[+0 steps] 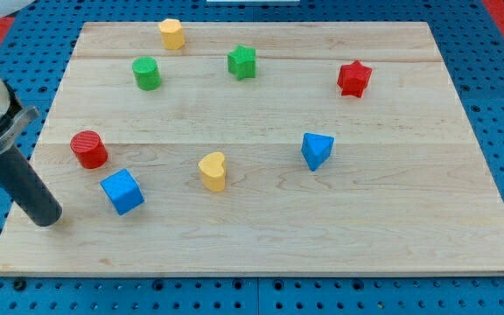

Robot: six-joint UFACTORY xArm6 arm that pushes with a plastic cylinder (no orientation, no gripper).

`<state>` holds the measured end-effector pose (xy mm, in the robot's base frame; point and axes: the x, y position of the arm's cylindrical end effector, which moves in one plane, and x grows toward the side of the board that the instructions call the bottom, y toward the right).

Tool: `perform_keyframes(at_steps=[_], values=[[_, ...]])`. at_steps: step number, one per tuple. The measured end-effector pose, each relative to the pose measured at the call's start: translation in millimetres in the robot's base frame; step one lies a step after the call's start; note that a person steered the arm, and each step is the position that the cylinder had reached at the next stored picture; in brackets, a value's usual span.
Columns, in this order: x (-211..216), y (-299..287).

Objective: Slide the blue cube to the left of the yellow heart

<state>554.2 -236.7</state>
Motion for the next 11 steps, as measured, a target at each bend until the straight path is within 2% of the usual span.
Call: perform_keyframes(at_steps=[5, 8, 10, 11], values=[[-4, 35], [-48, 66], [-54, 117], [-45, 117]])
